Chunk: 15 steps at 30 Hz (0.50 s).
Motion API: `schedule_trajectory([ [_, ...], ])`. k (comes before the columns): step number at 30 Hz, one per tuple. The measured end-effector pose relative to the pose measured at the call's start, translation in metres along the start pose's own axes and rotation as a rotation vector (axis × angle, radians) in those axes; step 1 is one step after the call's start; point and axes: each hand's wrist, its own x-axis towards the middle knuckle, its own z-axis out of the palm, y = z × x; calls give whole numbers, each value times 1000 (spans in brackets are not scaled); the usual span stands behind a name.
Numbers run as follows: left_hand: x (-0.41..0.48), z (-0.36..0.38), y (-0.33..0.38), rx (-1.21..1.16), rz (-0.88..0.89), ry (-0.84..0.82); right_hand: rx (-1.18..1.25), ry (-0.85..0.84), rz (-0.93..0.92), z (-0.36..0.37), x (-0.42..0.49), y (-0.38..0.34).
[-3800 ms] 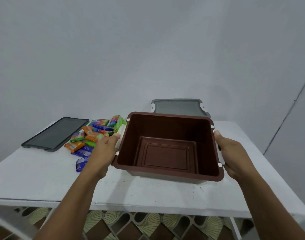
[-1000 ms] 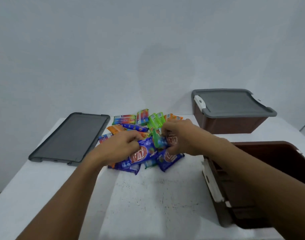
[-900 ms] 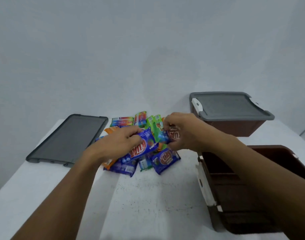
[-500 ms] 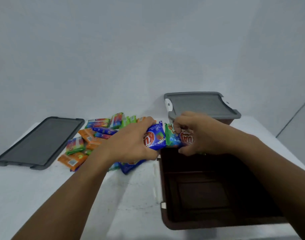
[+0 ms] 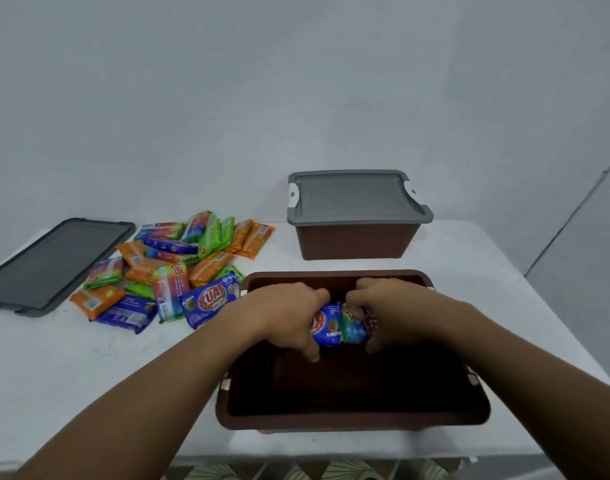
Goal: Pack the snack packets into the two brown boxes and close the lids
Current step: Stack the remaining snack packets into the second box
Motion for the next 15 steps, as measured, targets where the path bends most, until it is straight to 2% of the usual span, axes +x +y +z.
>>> schedule_trajectory([
  [6,19,19,15,231,-95,-98,-137,-46,5,25,19,-4],
  [11,21,29,22,369,-65,-72,-216,-77,-28,36,23,-3],
  [15,22,32,20,387,-55,-48,-192,-109,-35,37,26,-2],
])
